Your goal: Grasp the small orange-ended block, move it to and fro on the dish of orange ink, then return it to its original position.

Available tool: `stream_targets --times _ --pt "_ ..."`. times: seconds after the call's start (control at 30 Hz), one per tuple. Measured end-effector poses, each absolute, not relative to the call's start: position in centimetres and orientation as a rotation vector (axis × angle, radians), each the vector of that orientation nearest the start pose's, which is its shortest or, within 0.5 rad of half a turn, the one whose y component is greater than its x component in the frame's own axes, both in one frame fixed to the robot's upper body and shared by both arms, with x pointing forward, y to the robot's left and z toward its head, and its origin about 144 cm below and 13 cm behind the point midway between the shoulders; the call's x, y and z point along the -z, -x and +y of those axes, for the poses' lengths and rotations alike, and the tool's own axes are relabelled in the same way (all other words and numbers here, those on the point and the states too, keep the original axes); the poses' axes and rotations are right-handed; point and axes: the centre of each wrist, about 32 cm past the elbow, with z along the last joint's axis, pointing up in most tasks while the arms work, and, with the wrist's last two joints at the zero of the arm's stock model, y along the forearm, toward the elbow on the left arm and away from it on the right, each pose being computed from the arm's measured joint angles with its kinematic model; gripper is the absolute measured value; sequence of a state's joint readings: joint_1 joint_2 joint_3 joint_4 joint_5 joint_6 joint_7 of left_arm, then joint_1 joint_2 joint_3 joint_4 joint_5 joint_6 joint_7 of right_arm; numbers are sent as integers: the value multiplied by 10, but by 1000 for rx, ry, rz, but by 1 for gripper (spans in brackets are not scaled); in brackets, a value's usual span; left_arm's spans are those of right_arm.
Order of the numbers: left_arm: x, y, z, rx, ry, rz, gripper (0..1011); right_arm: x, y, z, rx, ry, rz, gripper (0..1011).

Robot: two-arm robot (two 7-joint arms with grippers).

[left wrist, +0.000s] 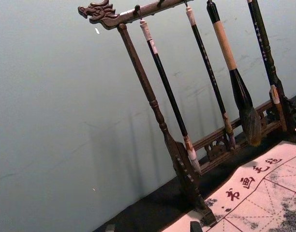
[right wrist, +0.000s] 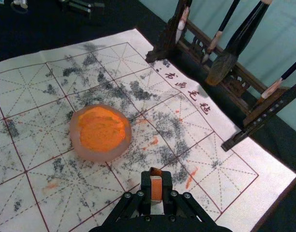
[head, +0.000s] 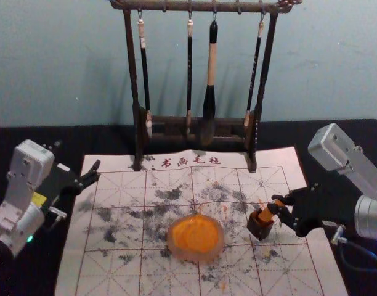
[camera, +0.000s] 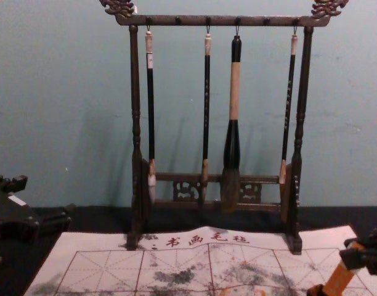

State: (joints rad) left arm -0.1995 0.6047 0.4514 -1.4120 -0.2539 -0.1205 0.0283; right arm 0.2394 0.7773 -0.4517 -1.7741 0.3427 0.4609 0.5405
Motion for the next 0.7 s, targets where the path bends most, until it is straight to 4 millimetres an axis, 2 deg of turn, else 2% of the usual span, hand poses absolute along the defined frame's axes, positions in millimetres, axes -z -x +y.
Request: stream_targets --times 0.7 --pt "-1140 -489 310 -1248 -305 -285 1001 -1232 -487 -291 667 641 34 99"
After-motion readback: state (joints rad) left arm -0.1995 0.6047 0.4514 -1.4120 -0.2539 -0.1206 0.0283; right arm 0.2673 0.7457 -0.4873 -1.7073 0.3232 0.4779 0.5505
